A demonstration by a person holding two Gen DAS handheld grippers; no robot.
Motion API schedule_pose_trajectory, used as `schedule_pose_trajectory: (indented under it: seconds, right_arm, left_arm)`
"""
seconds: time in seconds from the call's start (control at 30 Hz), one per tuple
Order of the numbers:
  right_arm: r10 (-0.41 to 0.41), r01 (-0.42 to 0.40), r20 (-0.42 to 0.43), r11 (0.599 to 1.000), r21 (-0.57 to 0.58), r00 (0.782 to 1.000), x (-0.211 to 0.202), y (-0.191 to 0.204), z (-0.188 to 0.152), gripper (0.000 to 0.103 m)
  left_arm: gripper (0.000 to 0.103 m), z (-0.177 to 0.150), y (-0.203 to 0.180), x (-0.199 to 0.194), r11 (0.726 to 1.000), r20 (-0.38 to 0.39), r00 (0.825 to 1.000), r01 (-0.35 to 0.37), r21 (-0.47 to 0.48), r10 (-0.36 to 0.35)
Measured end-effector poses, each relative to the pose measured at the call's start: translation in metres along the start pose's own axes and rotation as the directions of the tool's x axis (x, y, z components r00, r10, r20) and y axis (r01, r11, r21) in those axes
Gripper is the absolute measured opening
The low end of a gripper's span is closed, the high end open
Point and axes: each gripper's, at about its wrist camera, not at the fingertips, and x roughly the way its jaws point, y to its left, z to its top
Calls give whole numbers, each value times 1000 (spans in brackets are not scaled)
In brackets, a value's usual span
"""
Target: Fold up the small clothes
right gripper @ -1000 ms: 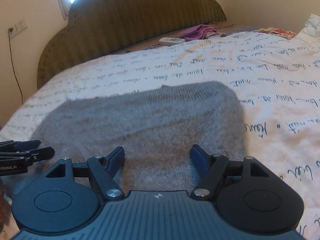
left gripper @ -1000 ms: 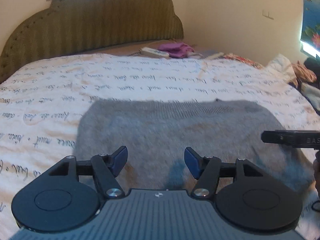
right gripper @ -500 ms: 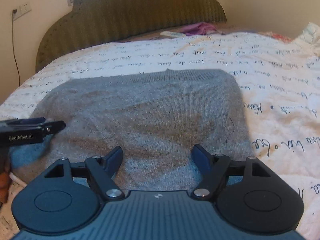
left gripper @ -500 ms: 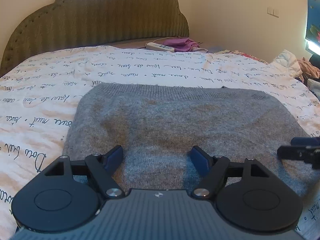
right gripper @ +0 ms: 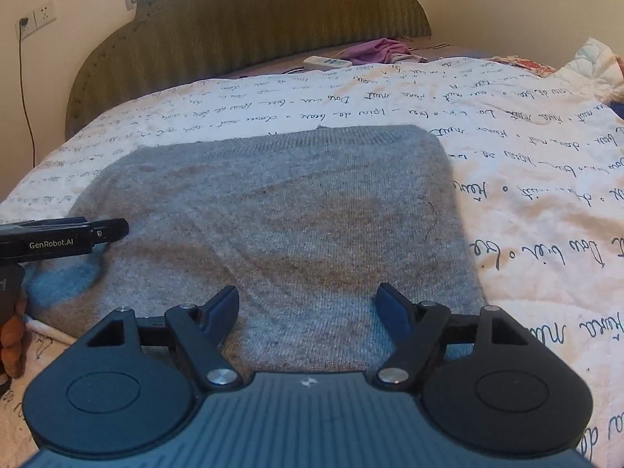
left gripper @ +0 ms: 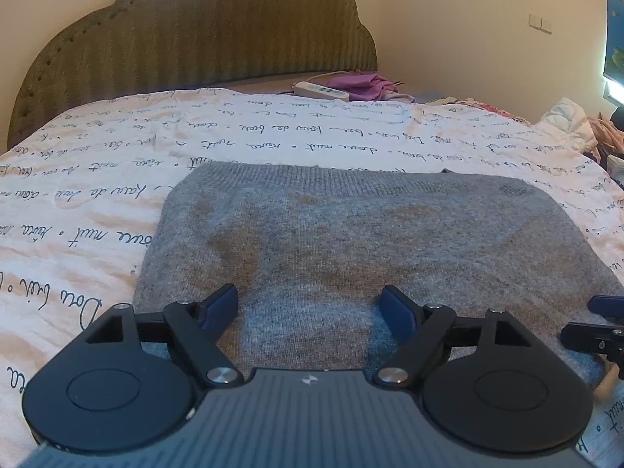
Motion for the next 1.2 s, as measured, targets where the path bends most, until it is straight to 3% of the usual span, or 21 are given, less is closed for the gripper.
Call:
schedule_pose_trajectory:
  seconds: [0.07, 0.2, 0.37, 0.57, 0.7, 0.77, 0.9, 1.03, 1.2]
  right_arm:
    - [22, -22, 11, 1000, 12, 1000, -12, -2, -1, 77]
    - [49, -50, 30, 998, 33, 998, -33, -12, -11, 77]
    - [37, -37, 6, 998, 52, 999, -27, -21, -16, 77]
    - [0, -1, -23, 999, -37, 1000, -16, -10, -20, 81]
    - [60, -61, 14, 996, 73, 998, -42, -33, -18, 81]
    - [70, -74, 28, 981, 178, 997, -54, -55, -22, 81]
    - [89, -82, 1, 919, 386, 996, -59, -98, -30, 81]
    - [127, -106, -17, 887, 449, 992, -45, -109, -30, 81]
    - [142, -124, -6, 881, 457, 990, -27, -100, -16, 82]
  left_arm:
    - [81, 2, 2, -13, 999, -3, 1000, -25, -21, 25]
    - [81, -4, 18, -52, 997, 13, 1000, 21, -78, -20]
    - [83, -34, 30, -85, 994, -26, 999, 32, -107, -35]
    - [84, -52, 19, -86, 1000, -24, 1000, 15, -8, -15]
    - [84, -45, 38, -103, 991, -17, 998, 60, -117, -63]
    - [84, -46, 56, -110, 963, -28, 993, 106, -247, -116]
    - [84, -60, 81, -105, 876, -79, 980, 128, -465, -185]
    - [91, -59, 84, -97, 846, -52, 978, 148, -513, -203]
    - [90, -54, 92, -75, 738, 25, 973, 192, -647, -231]
